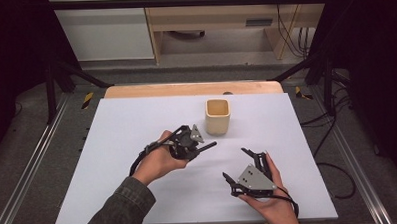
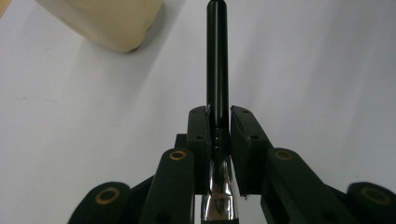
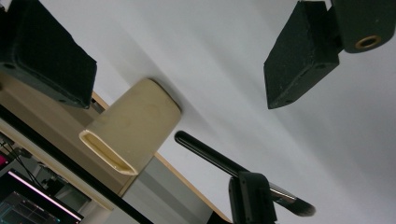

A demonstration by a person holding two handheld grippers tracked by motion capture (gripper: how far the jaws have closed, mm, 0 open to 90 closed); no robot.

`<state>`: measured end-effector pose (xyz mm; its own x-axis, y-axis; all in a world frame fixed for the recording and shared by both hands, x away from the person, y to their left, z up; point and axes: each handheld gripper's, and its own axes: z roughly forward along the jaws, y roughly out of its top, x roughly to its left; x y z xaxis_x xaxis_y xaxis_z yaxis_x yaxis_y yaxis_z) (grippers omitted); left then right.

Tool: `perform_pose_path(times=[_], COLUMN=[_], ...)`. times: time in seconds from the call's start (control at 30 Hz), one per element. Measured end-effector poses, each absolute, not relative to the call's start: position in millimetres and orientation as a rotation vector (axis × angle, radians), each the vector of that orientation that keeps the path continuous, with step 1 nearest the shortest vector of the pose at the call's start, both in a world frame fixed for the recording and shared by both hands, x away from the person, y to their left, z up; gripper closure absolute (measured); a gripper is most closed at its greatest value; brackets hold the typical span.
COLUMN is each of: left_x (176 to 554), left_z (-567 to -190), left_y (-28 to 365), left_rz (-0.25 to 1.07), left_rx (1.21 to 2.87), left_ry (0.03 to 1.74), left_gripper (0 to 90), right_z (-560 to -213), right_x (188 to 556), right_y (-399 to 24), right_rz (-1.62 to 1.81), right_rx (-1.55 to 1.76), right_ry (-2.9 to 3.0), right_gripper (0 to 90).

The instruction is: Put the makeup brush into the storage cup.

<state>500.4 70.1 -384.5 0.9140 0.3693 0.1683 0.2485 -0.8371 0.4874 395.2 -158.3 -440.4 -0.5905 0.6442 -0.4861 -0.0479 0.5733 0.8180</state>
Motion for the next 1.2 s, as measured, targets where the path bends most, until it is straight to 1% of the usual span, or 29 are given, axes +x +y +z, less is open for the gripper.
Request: perform_pose_path(times=[0.23, 0.57, 0.83, 1.2], left_x=[499.1, 495.9, 492.8, 489.7], left_z=[-383.7, -381.4, -376.3, -374.1], left_y=[62.4, 48.5, 37.4, 34.0], left_rz=[0.330, 0.311, 0.302, 0.281], left_rx=[2.615, 2.642, 2.657, 2.668], left_ry=[0.424, 0.388, 0.347, 0.312], left_gripper=[78.2, 78.1, 78.2, 78.1], right_z=[-442.4, -445.2, -449.4, -454.2], right_x=[395.8, 398.9, 403.7, 406.7], right_y=[-142.7, -130.1, -130.2, -122.1], right_rz=[0.997, 1.000, 0.951, 0.782], right_rx=[0.367, 0.289, 0.272, 0.153], right_ry=[1.999, 2.019, 2.020, 1.978], right_gripper=[14.6, 14.2, 16.4, 23.2])
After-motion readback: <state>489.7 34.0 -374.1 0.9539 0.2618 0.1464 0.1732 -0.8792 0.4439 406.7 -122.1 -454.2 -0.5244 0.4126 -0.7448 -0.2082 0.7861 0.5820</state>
